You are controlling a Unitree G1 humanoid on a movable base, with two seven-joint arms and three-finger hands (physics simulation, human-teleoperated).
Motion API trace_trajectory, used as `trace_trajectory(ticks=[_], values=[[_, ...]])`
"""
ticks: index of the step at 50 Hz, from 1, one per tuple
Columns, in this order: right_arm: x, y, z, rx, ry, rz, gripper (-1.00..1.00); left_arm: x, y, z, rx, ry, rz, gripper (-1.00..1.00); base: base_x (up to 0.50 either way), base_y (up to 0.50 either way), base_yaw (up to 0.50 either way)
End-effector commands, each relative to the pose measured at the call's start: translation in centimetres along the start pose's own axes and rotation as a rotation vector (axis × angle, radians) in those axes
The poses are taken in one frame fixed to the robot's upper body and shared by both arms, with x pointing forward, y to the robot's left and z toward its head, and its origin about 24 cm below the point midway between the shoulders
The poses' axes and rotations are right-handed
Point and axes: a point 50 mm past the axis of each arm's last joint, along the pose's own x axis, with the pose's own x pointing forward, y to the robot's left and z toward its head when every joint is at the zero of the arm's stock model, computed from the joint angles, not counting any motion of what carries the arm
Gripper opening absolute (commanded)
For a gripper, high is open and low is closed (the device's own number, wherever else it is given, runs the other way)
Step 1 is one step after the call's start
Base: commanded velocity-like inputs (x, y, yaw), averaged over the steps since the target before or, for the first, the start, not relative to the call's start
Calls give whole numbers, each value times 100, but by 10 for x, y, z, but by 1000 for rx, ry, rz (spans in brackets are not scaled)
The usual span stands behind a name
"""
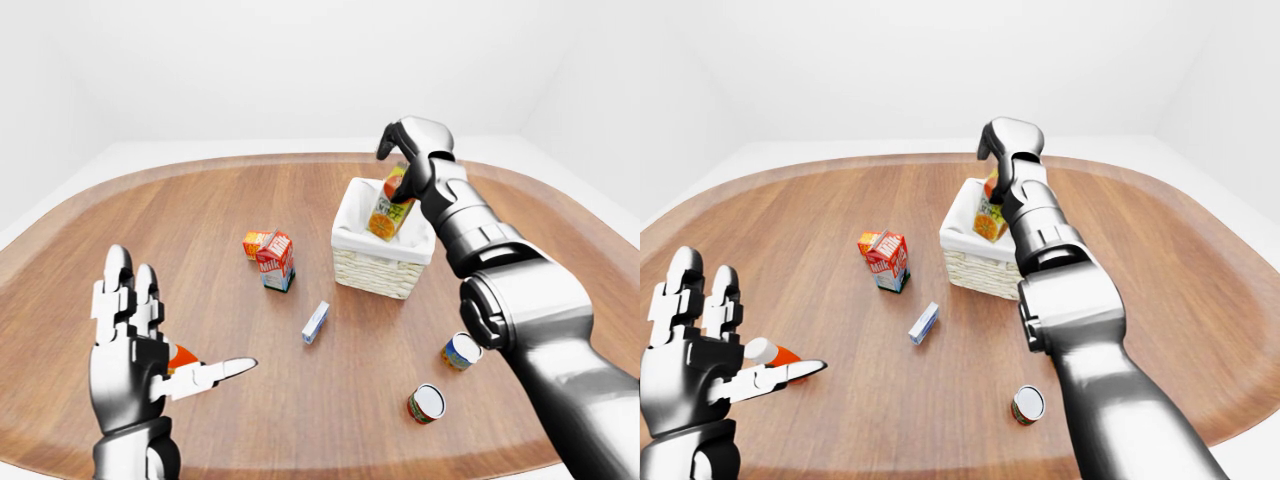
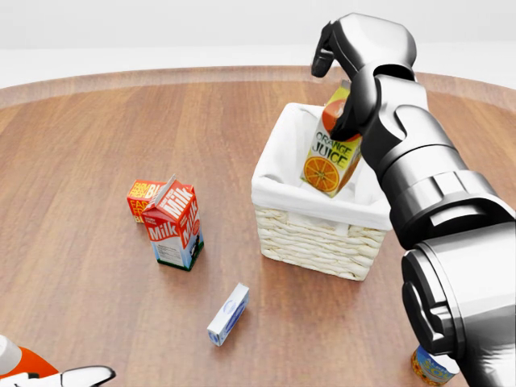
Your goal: Pick up the orange juice, and put it in the basket.
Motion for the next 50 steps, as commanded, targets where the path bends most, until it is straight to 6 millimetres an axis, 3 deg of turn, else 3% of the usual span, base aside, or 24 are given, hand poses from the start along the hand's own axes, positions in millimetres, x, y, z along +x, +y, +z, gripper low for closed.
trace_trajectory(ticks=[1,37,44,50], values=[[0,0,1,13,-1,-16,100,0,2,0,-2,1,5,100,0,0,0],[-1,5,-6,-21,9,9,100,1,-1,-1,-1,1,-1,100,0,0,0],[1,-9,-6,127,15,-53,100,1,1,0,-3,-1,2,100,0,0,0],[-12,1,-3,233,-67,-124,100,-1,-1,1,0,-4,0,100,0,0,0]])
